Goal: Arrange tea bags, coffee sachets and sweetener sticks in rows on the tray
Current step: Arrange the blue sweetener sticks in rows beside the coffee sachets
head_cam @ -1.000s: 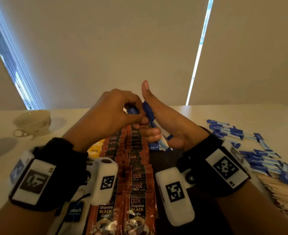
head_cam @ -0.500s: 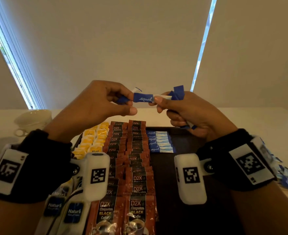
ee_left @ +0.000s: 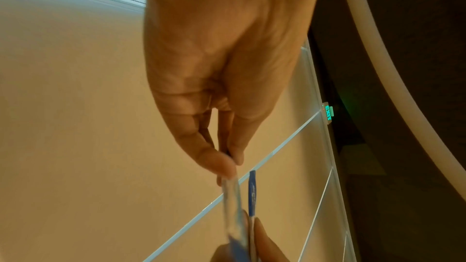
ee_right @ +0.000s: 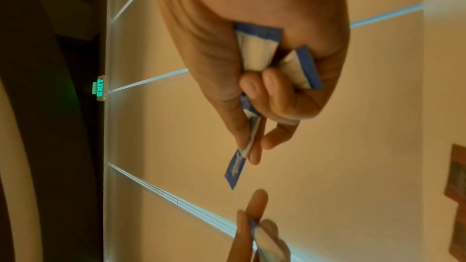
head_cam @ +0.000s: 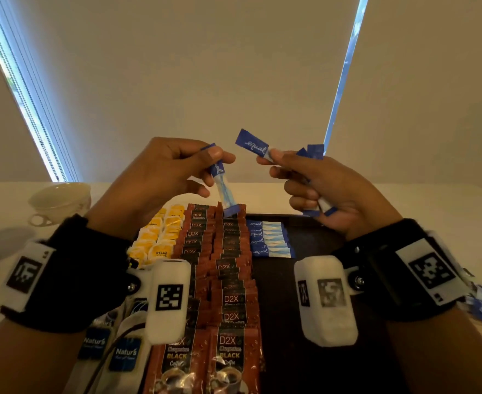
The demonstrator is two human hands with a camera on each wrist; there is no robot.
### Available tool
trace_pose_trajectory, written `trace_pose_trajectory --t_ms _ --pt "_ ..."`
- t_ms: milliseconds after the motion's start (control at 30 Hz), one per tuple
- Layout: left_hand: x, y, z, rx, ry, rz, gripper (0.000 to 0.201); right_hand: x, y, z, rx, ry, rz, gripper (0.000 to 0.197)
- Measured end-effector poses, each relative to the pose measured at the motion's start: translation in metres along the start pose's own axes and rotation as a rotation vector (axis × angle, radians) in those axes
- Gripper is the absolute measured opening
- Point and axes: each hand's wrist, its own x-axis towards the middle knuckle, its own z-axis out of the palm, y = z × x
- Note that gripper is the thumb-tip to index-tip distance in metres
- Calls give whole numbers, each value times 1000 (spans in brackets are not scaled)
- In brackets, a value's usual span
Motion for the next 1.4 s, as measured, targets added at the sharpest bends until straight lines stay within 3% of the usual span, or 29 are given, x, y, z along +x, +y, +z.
trace_pose_trajectory --t_ms 267,400,767,900,1067,1200,1400 --pt "0 -1 4 -126 40 22 12 3 14 22 -10 64 -5 18" --pt "0 -2 6 -94 64 52 4 3 17 25 -52 68 -28 23" --pt "3 -6 3 -90 206 57 6 0 12 17 -164 156 -91 20" --pt "4 -7 5 -8 274 99 7 0 9 19 -117 126 -102 24" --pt "3 -5 4 -34 272 95 8 -1 14 23 -151 125 -162 11" --pt "3 -4 3 -27 246 84 3 2 17 24 -166 201 -167 20" --pt "4 -4 5 -30 250 95 8 1 11 12 -218 267 -152 13"
